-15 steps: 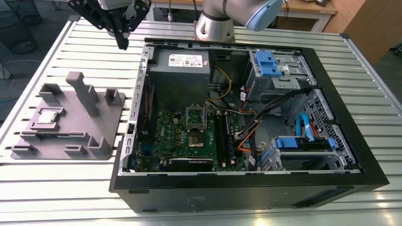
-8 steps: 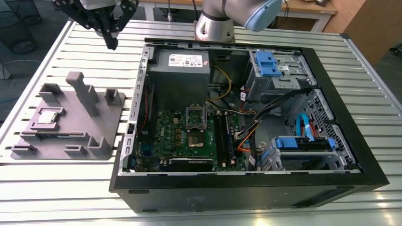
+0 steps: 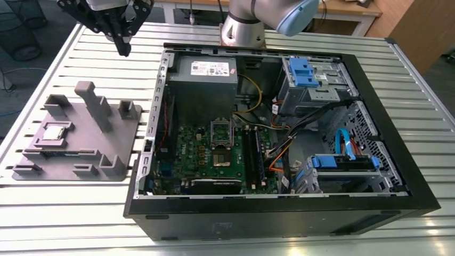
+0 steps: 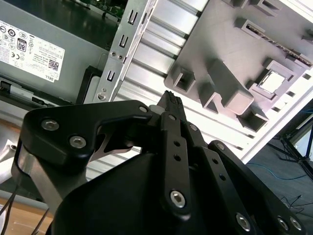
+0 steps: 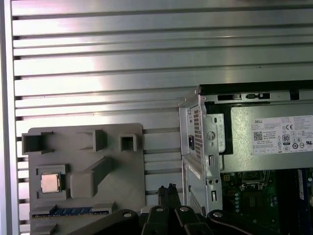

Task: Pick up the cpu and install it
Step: 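Reach for the cpu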

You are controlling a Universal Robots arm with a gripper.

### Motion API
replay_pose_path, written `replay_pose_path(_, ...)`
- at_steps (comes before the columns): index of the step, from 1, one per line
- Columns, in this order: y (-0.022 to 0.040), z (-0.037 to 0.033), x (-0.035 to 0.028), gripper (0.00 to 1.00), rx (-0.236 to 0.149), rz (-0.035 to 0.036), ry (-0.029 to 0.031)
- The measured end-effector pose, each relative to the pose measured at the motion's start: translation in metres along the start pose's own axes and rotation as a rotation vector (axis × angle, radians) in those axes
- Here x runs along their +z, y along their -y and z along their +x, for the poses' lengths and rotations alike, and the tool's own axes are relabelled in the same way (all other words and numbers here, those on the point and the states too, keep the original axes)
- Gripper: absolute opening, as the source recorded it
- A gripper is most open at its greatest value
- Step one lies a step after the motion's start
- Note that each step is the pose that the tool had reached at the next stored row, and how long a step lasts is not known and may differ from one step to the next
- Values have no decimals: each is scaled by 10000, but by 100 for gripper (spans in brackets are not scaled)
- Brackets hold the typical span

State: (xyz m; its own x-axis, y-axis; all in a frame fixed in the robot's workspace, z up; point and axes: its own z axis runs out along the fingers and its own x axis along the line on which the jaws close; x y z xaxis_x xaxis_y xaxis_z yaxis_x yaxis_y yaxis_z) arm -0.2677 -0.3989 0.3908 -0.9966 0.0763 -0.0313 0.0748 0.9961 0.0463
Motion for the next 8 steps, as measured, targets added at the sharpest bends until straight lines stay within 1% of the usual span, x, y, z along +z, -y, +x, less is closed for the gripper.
replay_pose_path(8,2,27,-1,11,0,0,0)
